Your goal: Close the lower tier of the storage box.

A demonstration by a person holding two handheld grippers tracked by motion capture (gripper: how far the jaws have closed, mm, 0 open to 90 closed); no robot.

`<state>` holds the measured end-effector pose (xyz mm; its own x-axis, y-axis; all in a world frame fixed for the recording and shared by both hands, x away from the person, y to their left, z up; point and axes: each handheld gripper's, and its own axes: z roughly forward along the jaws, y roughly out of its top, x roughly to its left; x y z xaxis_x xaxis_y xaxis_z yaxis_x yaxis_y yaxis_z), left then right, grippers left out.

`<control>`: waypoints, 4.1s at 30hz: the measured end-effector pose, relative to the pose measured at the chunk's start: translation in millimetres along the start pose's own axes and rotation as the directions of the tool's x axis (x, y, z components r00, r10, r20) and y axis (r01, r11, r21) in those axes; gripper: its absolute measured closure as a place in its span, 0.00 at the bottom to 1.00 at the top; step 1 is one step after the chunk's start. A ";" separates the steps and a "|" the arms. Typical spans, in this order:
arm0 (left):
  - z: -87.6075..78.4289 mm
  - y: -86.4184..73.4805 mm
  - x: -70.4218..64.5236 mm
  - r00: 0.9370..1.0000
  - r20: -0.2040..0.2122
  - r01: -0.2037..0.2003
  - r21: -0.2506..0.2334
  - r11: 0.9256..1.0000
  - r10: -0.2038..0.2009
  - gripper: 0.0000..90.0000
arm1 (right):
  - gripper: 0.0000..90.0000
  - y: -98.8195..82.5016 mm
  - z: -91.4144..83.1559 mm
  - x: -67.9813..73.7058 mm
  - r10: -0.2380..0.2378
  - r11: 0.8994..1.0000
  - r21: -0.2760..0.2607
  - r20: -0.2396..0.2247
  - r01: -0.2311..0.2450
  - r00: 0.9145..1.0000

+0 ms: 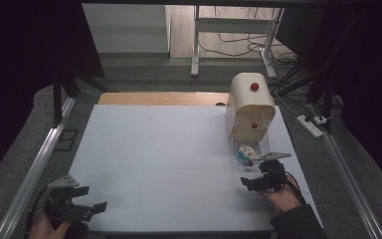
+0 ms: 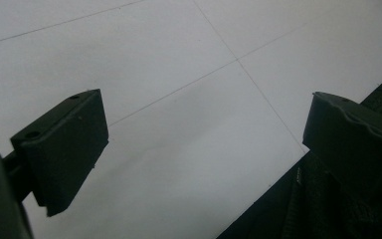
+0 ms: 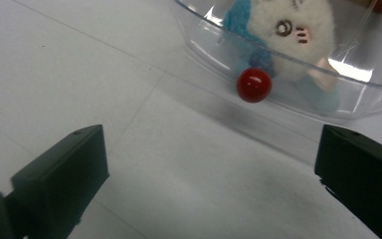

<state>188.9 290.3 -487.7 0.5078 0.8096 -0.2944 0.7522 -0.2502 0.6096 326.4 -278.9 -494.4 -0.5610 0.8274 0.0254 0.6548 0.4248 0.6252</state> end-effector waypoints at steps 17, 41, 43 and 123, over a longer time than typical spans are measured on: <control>0.3 0.2 -0.6 1.000 -0.003 -0.004 0.004 1.000 0.004 0.05 | 0.69 7.9 -6.6 -11.9 -0.014 1.000 -0.005 0.004 0.014 1.000; 0.6 0.3 -0.9 1.000 -0.006 -0.005 0.006 1.000 0.005 0.05 | 0.99 16.6 -2.2 -27.2 -0.033 0.999 0.012 0.054 0.032 0.998; 0.7 0.4 -0.8 1.000 -0.006 -0.005 0.006 1.000 0.005 0.05 | 0.99 17.5 -3.5 -27.3 -0.027 1.000 -0.002 0.054 0.027 0.998; 1.6 1.0 -0.3 1.000 -0.006 0.000 0.013 1.000 0.000 0.05 | 0.99 67.9 29.2 -59.9 0.032 0.995 -0.098 0.094 -0.023 0.995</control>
<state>190.2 288.9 -488.1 0.5054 0.8126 -0.2902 0.7578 -0.2571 0.5998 419.3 -288.9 -476.2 -0.4898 0.8714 -0.0277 0.6148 0.3677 0.6977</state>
